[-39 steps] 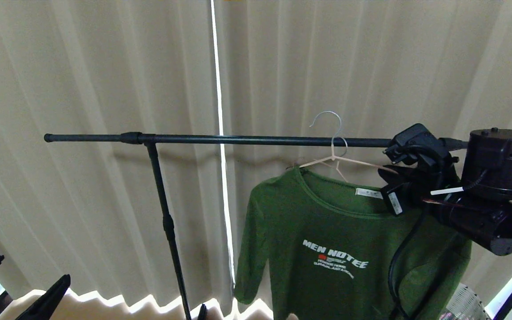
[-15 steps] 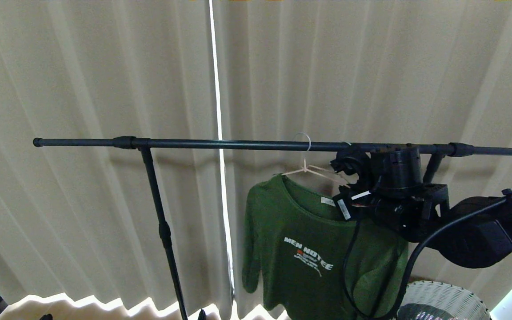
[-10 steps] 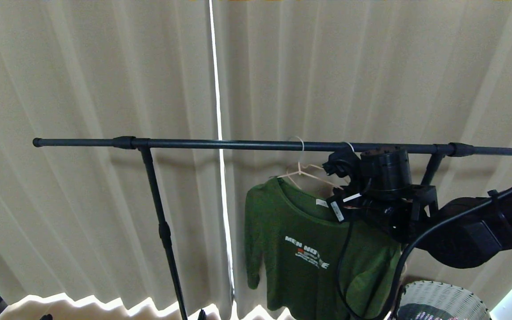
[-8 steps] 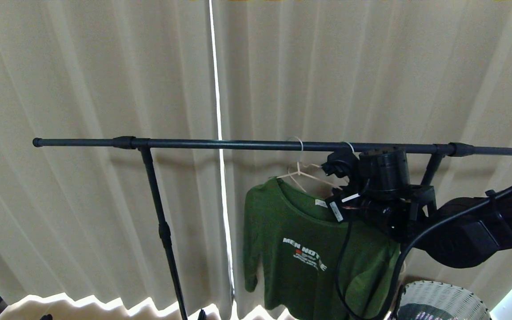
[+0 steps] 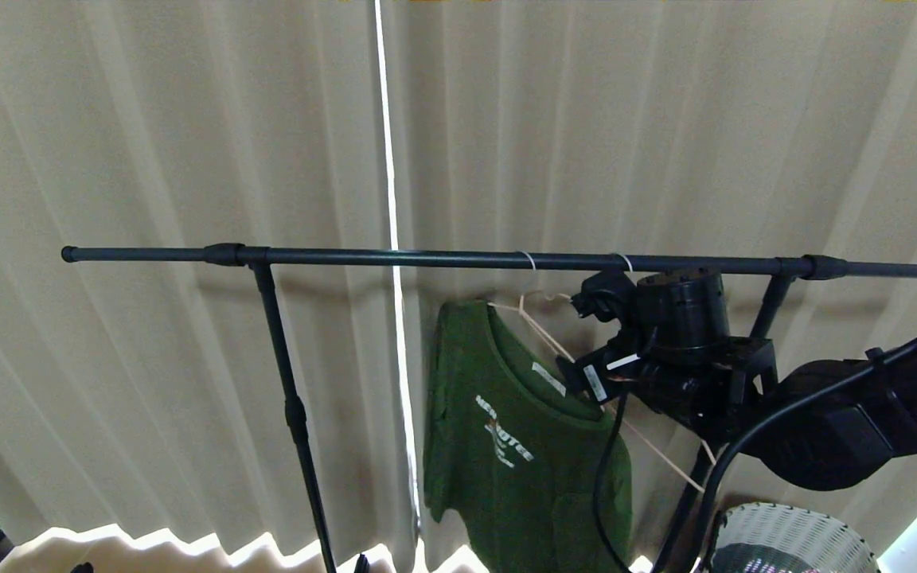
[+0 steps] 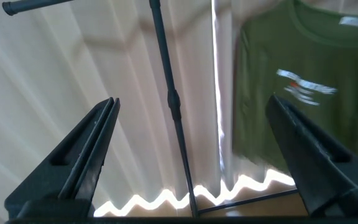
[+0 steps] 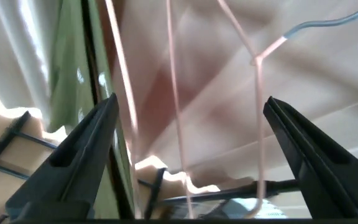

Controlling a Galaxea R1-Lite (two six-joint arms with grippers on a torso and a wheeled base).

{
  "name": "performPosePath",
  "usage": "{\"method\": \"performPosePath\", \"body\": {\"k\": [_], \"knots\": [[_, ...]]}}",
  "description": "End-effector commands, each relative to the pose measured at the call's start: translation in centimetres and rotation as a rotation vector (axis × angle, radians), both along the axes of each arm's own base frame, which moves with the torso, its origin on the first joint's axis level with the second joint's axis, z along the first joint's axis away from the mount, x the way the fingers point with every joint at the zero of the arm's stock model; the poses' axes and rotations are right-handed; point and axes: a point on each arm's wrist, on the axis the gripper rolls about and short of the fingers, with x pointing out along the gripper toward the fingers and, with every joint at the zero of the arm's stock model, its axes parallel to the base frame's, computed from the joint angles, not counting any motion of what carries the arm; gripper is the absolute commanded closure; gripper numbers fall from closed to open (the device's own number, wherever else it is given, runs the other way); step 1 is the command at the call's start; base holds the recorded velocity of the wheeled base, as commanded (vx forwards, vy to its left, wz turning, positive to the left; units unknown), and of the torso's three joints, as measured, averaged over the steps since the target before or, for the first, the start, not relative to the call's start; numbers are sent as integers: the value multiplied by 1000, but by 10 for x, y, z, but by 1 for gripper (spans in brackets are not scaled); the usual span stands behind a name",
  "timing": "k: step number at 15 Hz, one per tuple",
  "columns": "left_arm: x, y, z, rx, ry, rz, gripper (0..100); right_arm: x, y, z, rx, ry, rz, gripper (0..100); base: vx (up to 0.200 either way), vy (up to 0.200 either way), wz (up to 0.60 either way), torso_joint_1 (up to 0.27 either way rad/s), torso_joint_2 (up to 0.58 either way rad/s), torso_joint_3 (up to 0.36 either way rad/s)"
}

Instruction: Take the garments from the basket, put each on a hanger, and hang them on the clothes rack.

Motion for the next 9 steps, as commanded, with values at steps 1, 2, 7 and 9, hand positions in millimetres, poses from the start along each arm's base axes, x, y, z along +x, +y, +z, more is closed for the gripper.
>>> {"method": "performPosePath", "body": {"k": [1, 2, 7, 9], "knots": [[0, 0, 0, -2, -1, 2, 0, -4, 5, 0, 35, 4, 12, 0, 0, 0, 0, 0, 0, 0], [0, 0, 0, -1, 0, 5, 0, -7, 8, 0, 71, 14, 14, 0, 0, 0, 0, 0, 0, 0], [-6, 3, -1, -32, -31, 83, 0, -52, -15, 51, 271, -85, -1, 0, 0, 0, 0, 0, 0, 0], [-12, 4, -6, -35, -27, 97, 0, -79, -46, 65, 296, -131, -37, 0, 0, 0, 0, 0, 0, 0]]}}
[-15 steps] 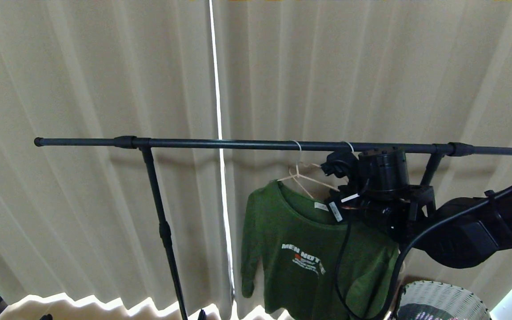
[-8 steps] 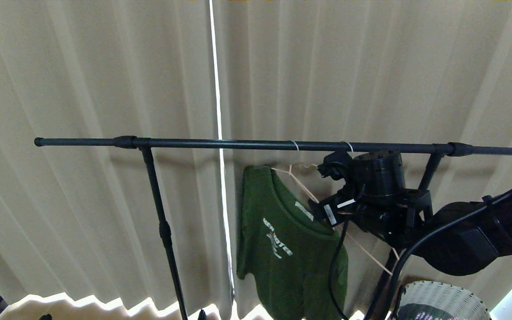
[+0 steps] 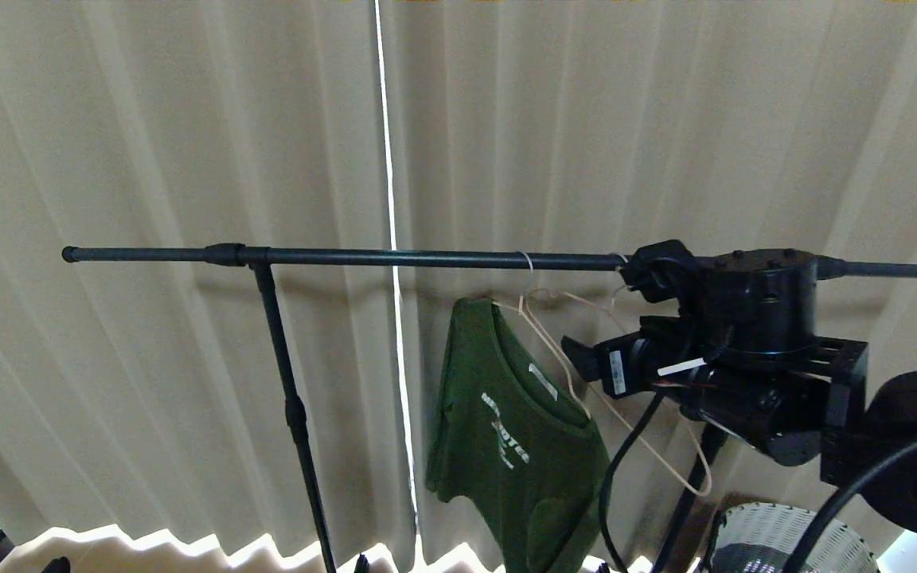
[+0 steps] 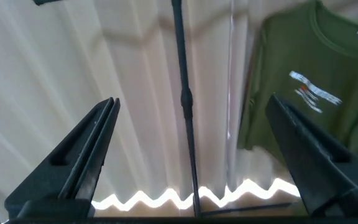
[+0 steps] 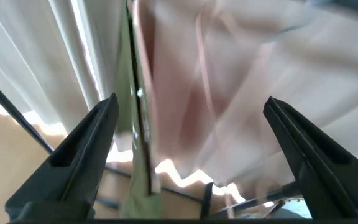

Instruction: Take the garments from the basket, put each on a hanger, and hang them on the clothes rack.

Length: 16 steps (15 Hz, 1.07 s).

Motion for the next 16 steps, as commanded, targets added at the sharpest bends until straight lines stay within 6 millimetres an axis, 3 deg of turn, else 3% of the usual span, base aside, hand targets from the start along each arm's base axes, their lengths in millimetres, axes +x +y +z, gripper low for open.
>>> {"method": "performPosePath", "body": {"k": [1, 2, 3, 4, 5, 6, 8, 10, 13, 16], "knots": [[-11, 2, -7, -4, -19, 22, 0, -49, -54, 30, 63, -90, -61, 0, 0, 0, 0, 0, 0, 0], [-16, 2, -12, -4, -21, 51, 0, -66, -72, 34, 81, -114, -78, 0, 0, 0, 0, 0, 0, 0], [-17, 3, -12, -4, -21, 54, 0, -67, -73, 34, 83, -117, -80, 0, 0, 0, 0, 0, 0, 0], [-28, 4, -20, 0, -1, 106, 0, -101, -111, 43, 118, -191, -145, 0, 0, 0, 0, 0, 0, 0], [-35, 4, -26, 2, 25, 120, 0, -121, -128, 41, 129, -219, -175, 0, 0, 0, 0, 0, 0, 0], [-36, 4, -27, 3, 34, 134, 0, -128, -133, 37, 128, -218, -189, 0, 0, 0, 0, 0, 0, 0], [-41, 4, -31, -2, 17, 174, 0, -175, -153, 14, 101, -172, -244, 0, 0, 0, 0, 0, 0, 0], [-42, 3, -32, -7, -1, 171, 0, -208, -163, 0, 87, -134, -252, 0, 0, 0, 0, 0, 0, 0], [-41, 1, -33, -90, 2, 85, 0, -267, -178, -43, 26, 15, -330, 0, 0, 0, 0, 0, 0, 0], [-39, 1, -40, -93, 31, 56, 0, -291, -183, -63, 20, 33, -343, 0, 0, 0, 0, 0, 0, 0]]}}
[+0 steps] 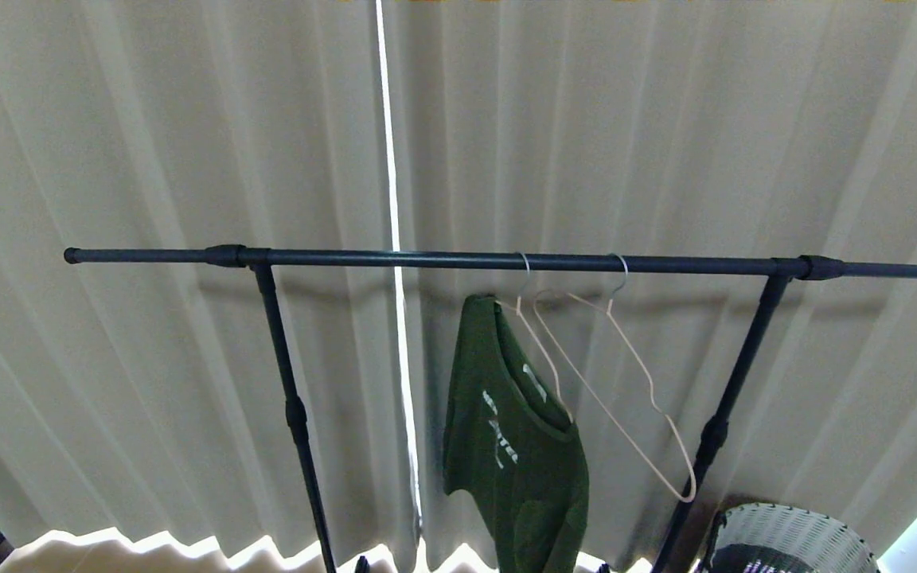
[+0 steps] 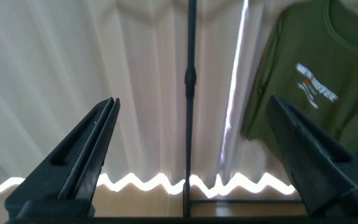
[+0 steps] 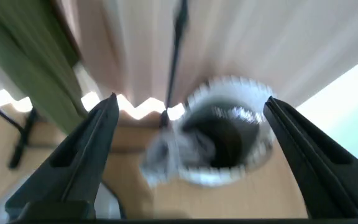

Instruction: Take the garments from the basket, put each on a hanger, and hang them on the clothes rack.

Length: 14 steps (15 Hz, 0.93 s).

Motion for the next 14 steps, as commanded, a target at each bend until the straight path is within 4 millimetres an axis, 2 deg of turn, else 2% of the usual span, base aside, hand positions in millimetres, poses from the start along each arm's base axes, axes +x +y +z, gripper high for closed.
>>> {"method": "performPosePath", "body": {"k": [1, 3, 5, 7, 9, 11, 13, 14], "knots": [[0, 0, -2, 1, 4, -14, 0, -33, -5, -20, 24, -130, -55, 0, 0, 0, 0, 0, 0, 0], [0, 0, -2, 1, 4, -14, 0, -34, -4, -25, 57, -159, -87, 0, 0, 0, 0, 0, 0, 0], [0, 0, -2, -5, 3, -14, 0, -27, -2, -28, 165, -233, -109, 0, 0, 0, 0, 0, 0, 0], [0, 0, -2, -5, 3, -12, 0, -13, 0, -39, 209, -330, -90, 0, 0, 0, 0, 0, 0, 0], [0, 0, -2, 4, 3, -17, 0, -9, 2, -41, 236, -386, -1, 0, 0, 0, 0, 0, 0, 0], [0, -1, -2, 2, 3, -25, 0, -8, 4, -41, 188, -378, 88, 0, 0, 0, 0, 0, 0, 0], [0, -1, -2, 1, 3, -29, 0, -8, 5, -43, 33, -358, 160, 0, 0, 0, 0, 0, 0, 0], [0, -1, -2, 2, 3, -30, 0, -8, 6, -44, 52, -344, 231, 0, 0, 0, 0, 0, 0, 0]]}}
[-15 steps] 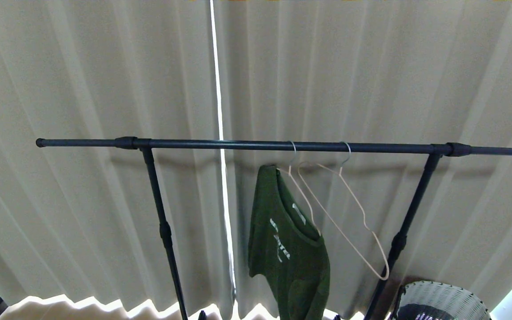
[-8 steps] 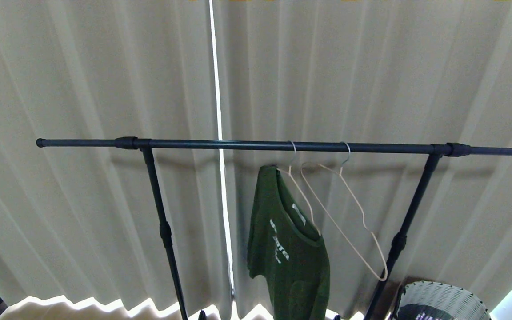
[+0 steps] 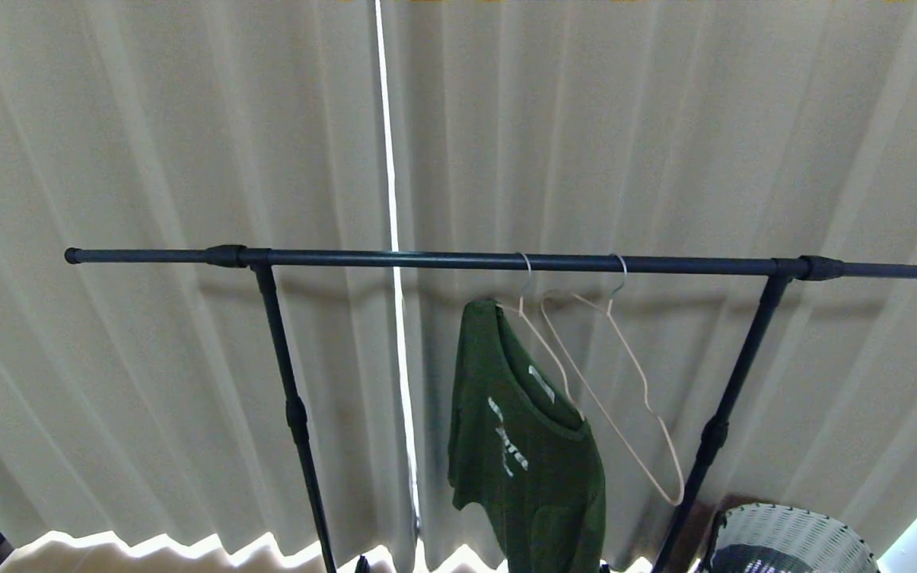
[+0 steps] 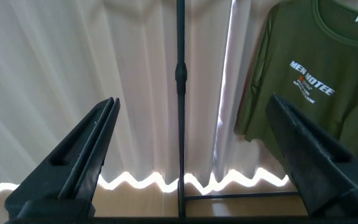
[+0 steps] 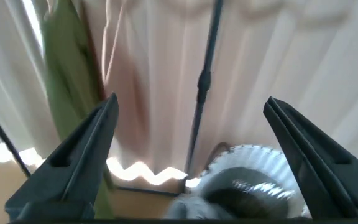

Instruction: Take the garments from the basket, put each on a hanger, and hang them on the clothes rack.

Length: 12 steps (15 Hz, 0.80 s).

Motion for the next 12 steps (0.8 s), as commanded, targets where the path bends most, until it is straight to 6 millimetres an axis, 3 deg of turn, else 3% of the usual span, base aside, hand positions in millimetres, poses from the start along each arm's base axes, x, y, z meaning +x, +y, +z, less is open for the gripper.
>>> {"method": "performPosePath", "body": {"k": [1, 5, 8, 12], "knots": [[0, 0, 0, -1, 2, 0, 0, 0, 1, -2, 0, 25, 75, 0, 0, 0, 0, 0, 0, 0], [0, -1, 0, -2, 2, -25, 0, 3, 4, -1, -2, 54, -138, 0, 0, 0, 0, 0, 0, 0], [0, -1, 0, -1, 2, -28, 0, -7, 5, -4, 11, -71, -19, 0, 0, 0, 0, 0, 0, 0], [0, -1, 0, -2, 2, -34, 0, -7, 6, -4, 9, -76, 23, 0, 0, 0, 0, 0, 0, 0]]}}
